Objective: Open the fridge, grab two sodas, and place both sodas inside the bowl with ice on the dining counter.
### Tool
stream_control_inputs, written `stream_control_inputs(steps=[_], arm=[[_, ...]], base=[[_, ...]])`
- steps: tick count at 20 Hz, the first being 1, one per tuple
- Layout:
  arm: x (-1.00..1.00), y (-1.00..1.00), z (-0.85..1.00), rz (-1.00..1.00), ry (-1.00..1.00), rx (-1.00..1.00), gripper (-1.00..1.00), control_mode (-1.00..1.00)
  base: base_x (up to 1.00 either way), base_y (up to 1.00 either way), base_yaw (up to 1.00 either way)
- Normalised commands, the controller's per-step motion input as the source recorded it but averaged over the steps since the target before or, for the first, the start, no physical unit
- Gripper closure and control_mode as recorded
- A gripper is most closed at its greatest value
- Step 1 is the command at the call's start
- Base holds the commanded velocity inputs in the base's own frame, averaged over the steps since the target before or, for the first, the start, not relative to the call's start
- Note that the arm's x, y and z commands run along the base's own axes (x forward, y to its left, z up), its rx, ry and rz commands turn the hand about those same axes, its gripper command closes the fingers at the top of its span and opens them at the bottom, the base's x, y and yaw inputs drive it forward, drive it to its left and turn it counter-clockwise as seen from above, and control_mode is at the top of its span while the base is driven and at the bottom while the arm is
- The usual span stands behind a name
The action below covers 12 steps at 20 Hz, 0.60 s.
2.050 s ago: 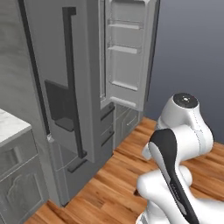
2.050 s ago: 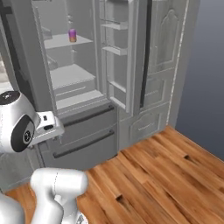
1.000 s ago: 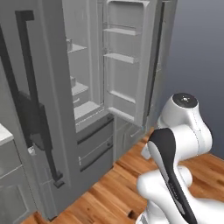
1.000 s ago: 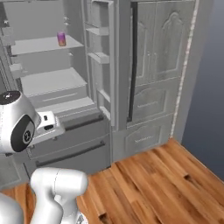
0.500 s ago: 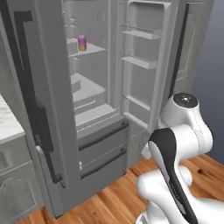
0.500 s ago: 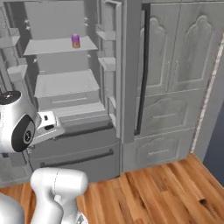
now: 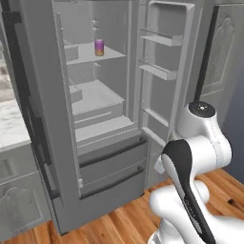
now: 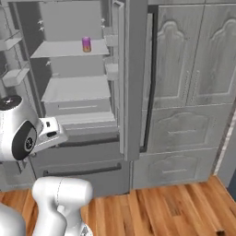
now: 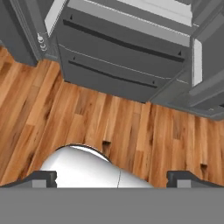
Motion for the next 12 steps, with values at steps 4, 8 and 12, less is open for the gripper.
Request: stream_control_inputs(steps=[4,8,12], arm=[[0.00,0.00,0.00,0.00,0.00,0.00,-1.00,1.00],[0.00,0.00,0.00,0.00,0.00,0.00,-1.00,1.00],[0.00,0.00,0.00,0.00,0.00,0.00,-1.00,1.00]], base=[[0.42,-0.01,0.11],[0.54,0.00,0.00],[0.60,-0.07,0.02]])
